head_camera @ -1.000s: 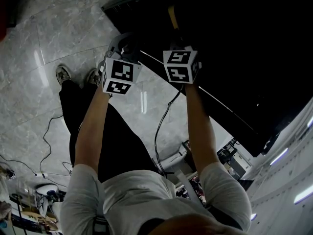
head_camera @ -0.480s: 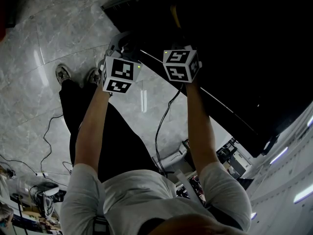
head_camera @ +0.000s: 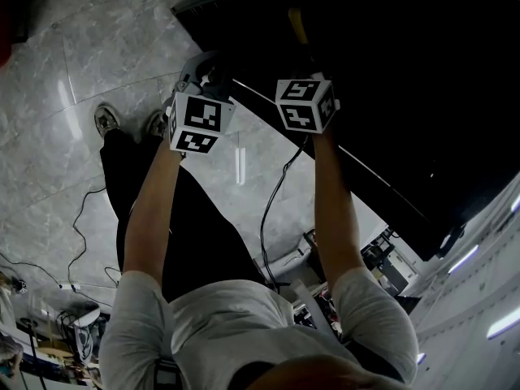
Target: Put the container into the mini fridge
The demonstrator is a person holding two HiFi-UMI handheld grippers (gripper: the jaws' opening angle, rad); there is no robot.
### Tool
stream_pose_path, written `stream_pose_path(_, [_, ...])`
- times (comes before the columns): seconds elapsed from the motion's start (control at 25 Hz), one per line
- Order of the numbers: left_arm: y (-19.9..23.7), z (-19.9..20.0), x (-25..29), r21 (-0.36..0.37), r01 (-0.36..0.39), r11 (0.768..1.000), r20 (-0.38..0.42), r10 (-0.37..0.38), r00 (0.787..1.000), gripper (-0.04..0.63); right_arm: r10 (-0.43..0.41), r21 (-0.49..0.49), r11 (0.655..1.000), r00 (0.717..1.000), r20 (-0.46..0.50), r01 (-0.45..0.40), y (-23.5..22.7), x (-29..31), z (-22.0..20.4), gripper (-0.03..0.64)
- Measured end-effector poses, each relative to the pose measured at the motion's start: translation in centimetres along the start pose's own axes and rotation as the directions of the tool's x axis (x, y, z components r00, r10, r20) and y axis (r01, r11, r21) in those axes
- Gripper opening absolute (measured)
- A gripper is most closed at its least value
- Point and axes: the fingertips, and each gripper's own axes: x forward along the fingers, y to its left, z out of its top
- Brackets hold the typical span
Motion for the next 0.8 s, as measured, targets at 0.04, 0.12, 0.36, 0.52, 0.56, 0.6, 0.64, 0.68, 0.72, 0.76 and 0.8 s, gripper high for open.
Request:
stream_pose_path(0.04, [0.1, 0.0, -0.1, 0.001, -0.001, 1.0, -0.001, 0.001, 1.0, 0.012, -0.002, 0.004, 1.0, 1.0, -0.003, 0.002, 0.0, 0.0, -0.1, 0.054])
stream_pose_path(0.12, [0.1, 0.0, -0.2, 0.003, -0.002, 1.0, -0.001, 0.002, 1.0, 0.011, -0.006, 0.013, 1.0, 1.0, -0.003, 0.007, 0.0, -0.1, -0.2, 0.054])
stream_pose_path(0.36, [0.3, 0.2, -0.8, 0.01, -0.012, 1.0, 0.006, 0.012, 1.0, 0.012, -0.022, 0.061, 0.998, 0.999, 0.036, 0.02, -0.5, -0.4, 0.2, 0.152])
stream_pose_path(0.52, [0.8, 0.3, -1.8, 0.007, -0.037, 0.999, 0.008, 0.037, 0.999, 0.011, -0.04, 0.069, 0.997, 0.997, 0.071, 0.035, -1.1, -1.2, 1.0, 0.157])
stream_pose_path(0.56, [0.7, 0.4, -2.1, 0.008, -0.038, 0.999, 0.009, 0.038, 0.999, 0.012, -0.043, 0.074, 0.997, 0.996, 0.079, 0.037, -1.2, -1.5, 1.0, 0.16])
stream_pose_path(0.6, [0.6, 0.6, -2.3, 0.01, -0.037, 0.999, 0.009, 0.037, 0.999, 0.011, -0.047, 0.08, 0.996, 0.995, 0.084, 0.04, -1.3, -1.8, 1.1, 0.163])
stream_pose_path(0.64, [0.5, 0.7, -2.6, 0.011, -0.035, 0.999, 0.01, 0.035, 0.999, 0.012, -0.051, 0.086, 0.995, 0.995, 0.091, 0.043, -1.4, -2.3, 1.3, 0.163])
stream_pose_path(0.68, [0.4, 1.0, -2.9, 0.013, -0.033, 0.999, 0.012, 0.033, 0.999, 0.011, -0.057, 0.092, 0.995, 0.993, 0.101, 0.048, -1.5, -2.8, 1.6, 0.163])
stream_pose_path(0.72, [0.4, 1.4, -3.1, 0.019, -0.03, 0.999, 0.017, 0.029, 0.999, 0.012, -0.066, 0.098, 0.994, 0.991, 0.116, 0.055, -1.5, -3.4, 2.1, 0.163])
stream_pose_path(0.76, [0.4, 1.9, -3.4, 0.029, -0.025, 0.999, 0.023, 0.024, 0.999, 0.011, -0.078, 0.107, 0.992, 0.987, 0.138, 0.064, -1.5, -4.1, 2.7, 0.163])
stream_pose_path(0.8, [0.4, 2.4, -3.6, 0.038, -0.02, 0.999, 0.027, 0.019, 0.999, 0.012, -0.091, 0.12, 0.99, 0.982, 0.163, 0.072, -1.4, -4.7, 3.2, 0.163])
